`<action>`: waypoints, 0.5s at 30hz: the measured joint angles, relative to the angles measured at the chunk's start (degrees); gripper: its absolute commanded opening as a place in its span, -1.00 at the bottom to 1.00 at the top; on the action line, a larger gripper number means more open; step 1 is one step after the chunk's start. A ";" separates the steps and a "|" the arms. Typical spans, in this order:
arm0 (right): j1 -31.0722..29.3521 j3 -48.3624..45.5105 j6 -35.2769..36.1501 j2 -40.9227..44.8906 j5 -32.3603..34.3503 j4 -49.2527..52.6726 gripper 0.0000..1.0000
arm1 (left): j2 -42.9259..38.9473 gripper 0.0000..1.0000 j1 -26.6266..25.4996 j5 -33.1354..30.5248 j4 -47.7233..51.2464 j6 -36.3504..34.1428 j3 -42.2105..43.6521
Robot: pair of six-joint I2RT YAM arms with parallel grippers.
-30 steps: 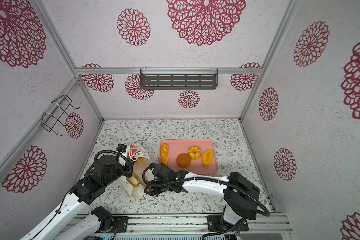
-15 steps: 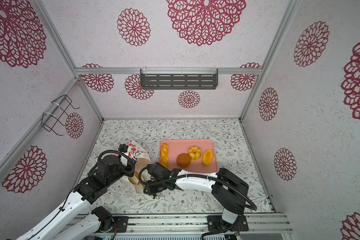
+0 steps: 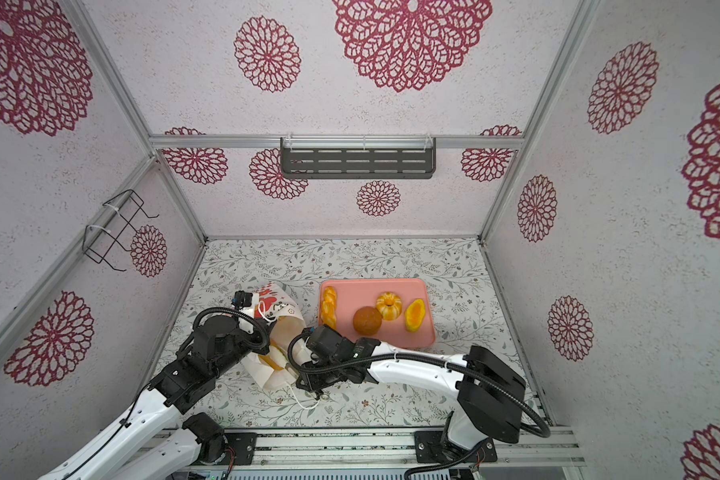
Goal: Take the fake bread out of the paper bag
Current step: 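Pull the baguette out of the bag with the right gripper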
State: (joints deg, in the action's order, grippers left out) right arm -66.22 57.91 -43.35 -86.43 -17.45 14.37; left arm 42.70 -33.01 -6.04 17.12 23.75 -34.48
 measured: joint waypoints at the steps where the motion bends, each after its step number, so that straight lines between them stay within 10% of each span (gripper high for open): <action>1: -0.07 -0.15 -0.04 0.61 0.31 0.28 -1.00 | 0.00 -1.00 -0.07 -0.17 -0.17 0.20 0.04; 15: -1.33 -1.70 -0.42 9.07 4.63 8.61 -1.00 | 3.69 -1.00 -0.74 -10.34 -0.37 6.01 -1.62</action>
State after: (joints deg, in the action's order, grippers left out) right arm -67.55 56.21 -43.77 -77.36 -12.82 22.98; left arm 46.39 -33.76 -16.38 16.75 29.76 -36.10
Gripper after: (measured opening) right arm 0.244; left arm 0.048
